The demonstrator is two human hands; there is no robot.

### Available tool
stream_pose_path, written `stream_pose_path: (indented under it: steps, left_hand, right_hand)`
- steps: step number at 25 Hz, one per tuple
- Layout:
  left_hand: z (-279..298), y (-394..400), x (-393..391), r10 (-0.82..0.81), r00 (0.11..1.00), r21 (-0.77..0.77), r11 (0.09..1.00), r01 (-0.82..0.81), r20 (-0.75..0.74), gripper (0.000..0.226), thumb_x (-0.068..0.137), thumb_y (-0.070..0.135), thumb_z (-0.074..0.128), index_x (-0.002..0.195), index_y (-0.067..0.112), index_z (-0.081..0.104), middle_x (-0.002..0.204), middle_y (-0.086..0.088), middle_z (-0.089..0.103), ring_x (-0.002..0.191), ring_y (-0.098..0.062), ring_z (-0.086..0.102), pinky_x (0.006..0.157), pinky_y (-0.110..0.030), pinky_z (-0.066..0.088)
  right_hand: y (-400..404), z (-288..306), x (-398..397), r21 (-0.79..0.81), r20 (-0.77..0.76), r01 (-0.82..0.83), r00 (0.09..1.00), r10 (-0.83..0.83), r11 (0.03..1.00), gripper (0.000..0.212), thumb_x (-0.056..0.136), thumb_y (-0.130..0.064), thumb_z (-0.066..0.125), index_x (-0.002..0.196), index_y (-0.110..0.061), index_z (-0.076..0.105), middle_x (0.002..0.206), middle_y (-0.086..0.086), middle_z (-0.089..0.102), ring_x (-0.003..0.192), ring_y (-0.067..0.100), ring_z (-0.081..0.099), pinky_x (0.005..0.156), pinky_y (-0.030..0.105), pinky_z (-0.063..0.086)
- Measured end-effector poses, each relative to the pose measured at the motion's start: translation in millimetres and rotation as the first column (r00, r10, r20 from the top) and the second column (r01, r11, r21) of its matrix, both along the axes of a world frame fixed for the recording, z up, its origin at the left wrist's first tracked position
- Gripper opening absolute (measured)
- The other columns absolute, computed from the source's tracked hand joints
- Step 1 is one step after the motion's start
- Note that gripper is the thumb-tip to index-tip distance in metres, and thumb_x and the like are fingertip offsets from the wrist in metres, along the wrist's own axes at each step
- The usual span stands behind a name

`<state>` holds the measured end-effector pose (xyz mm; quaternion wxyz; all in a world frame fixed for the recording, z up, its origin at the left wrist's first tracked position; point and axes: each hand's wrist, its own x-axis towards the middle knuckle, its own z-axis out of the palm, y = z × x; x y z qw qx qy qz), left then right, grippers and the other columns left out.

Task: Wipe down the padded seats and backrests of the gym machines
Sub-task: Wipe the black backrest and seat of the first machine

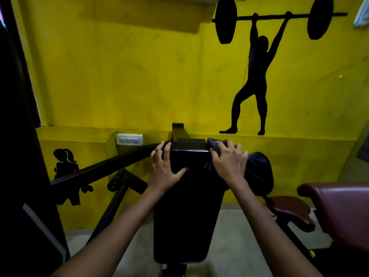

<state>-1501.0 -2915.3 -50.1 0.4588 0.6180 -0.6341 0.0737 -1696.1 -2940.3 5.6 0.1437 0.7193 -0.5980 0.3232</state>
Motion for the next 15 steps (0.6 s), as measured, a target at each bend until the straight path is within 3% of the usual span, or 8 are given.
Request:
stream_pose_path:
  steps: [4,6,10,15]
  left_hand:
    - [-2.5,0.6,-1.2,-0.006,1.0,-0.015,1.0,0.006,-0.025,0.091,0.073,0.042,0.077,0.145,0.011,0.031,0.147,-0.014,0.028,0.133,-0.034,0.028,0.107,-0.046,0.033]
    - [-3.3,1.2,0.9,-0.03,0.999,0.007,1.0,0.03,-0.036,0.091,0.074,0.043,0.076,0.146,0.014,0.028,0.15,-0.012,0.025,0.136,-0.032,0.025,0.109,-0.043,0.03]
    - [1.5,0.9,0.2,-0.06,0.997,0.048,0.997,0.063,-0.047,0.094,0.076,0.039,0.075,0.149,0.014,0.022,0.152,-0.011,0.021,0.138,-0.031,0.02,0.11,-0.042,0.027]
    - [0.3,9.4,11.9,-0.168,0.983,0.06,0.983,0.173,-0.078,0.089,0.081,0.017,0.069,0.15,0.01,0.014,0.156,-0.01,0.014,0.144,-0.027,0.013,0.115,-0.041,0.021]
  right_hand:
    - [1.3,6.2,11.3,-0.054,-0.319,-0.152,0.939,0.127,0.987,0.053,0.087,-0.053,0.024,0.122,-0.029,0.056,0.117,0.001,0.054,0.101,0.028,0.044,0.072,0.036,0.022]
    - [-4.5,10.6,-2.5,-0.017,-0.329,-0.17,0.931,0.155,0.985,0.056,0.085,-0.053,0.022,0.124,-0.028,0.055,0.119,0.0,0.054,0.104,0.028,0.043,0.072,0.036,0.022]
    - [-3.2,17.7,15.9,-0.036,-0.277,-0.038,0.96,0.027,0.999,0.044,0.092,-0.047,0.03,0.117,-0.021,0.056,0.116,0.002,0.054,0.107,0.03,0.042,0.073,0.037,0.023]
    - [3.6,22.9,57.7,-0.045,-0.432,-0.201,0.887,0.163,0.979,0.052,0.087,-0.052,0.025,0.122,-0.022,0.049,0.12,0.001,0.057,0.107,0.029,0.043,0.08,0.041,0.029]
